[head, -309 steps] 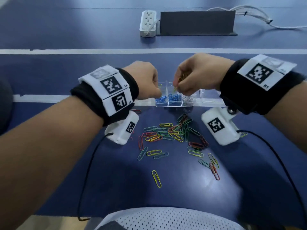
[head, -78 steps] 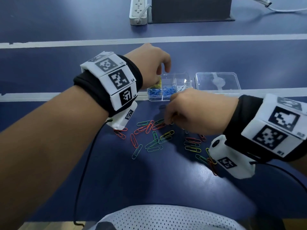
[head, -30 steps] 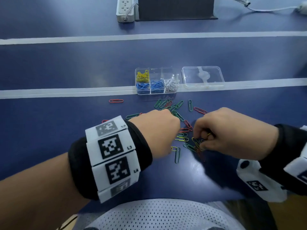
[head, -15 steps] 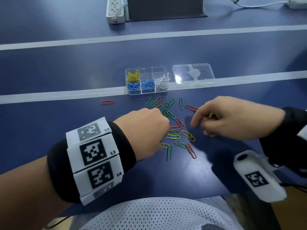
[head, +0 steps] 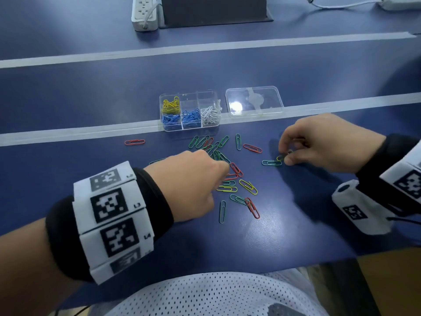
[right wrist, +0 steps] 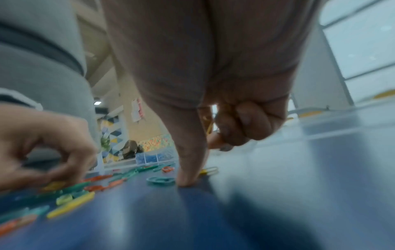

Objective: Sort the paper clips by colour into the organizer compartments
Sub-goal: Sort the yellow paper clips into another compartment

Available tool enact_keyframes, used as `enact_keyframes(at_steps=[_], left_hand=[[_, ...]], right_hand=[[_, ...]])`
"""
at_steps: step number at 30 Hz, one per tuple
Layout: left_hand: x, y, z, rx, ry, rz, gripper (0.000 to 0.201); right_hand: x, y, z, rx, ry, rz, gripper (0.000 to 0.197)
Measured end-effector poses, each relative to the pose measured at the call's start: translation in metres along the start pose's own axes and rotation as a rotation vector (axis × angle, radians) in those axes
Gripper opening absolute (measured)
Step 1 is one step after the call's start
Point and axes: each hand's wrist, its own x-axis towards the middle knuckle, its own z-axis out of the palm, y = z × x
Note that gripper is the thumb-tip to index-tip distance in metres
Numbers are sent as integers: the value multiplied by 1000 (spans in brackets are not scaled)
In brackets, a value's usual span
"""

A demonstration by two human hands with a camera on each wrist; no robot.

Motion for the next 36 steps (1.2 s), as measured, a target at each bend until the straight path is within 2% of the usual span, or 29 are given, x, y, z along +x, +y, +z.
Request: enact_keyframes(at_steps=[4,7,11,14,16,18,22,27,31,36], left_hand=[[-1,-3,-7,-222,78,37,23],[2,-5,-12,-371,90,22,15],[10,-2,-12,-531,77,-32,22],[11,2,-9,-430,94,44,10],[15,1,-5,-269,104,116,11],[20,3,-3,-100,66,144,15],[27,11,-8,38,11,106,14],[25,14,-10,60,-25,65,10],[24,13,-7,83,29,77,14],[22,-6,-18,-81,144,16,9]], right_hand=[[-2,-1,-2,-34,-33,8,14],[-6,-2,-3,-10,-20,-1,12],[-9,-2,2,96,9,-1,14],[-12,-11,5,282,-68,57,19],[-16,-22,6,404,-186,110,24],[-17,-34,8,431,-229,122,25],[-15,-50,15,164,-96,7,12],[-15,-64,19,10,-78,-61,12],[-16,-69,17,-48,-87,-79,15],[-16,-76,17,-88,-98,-76,18]])
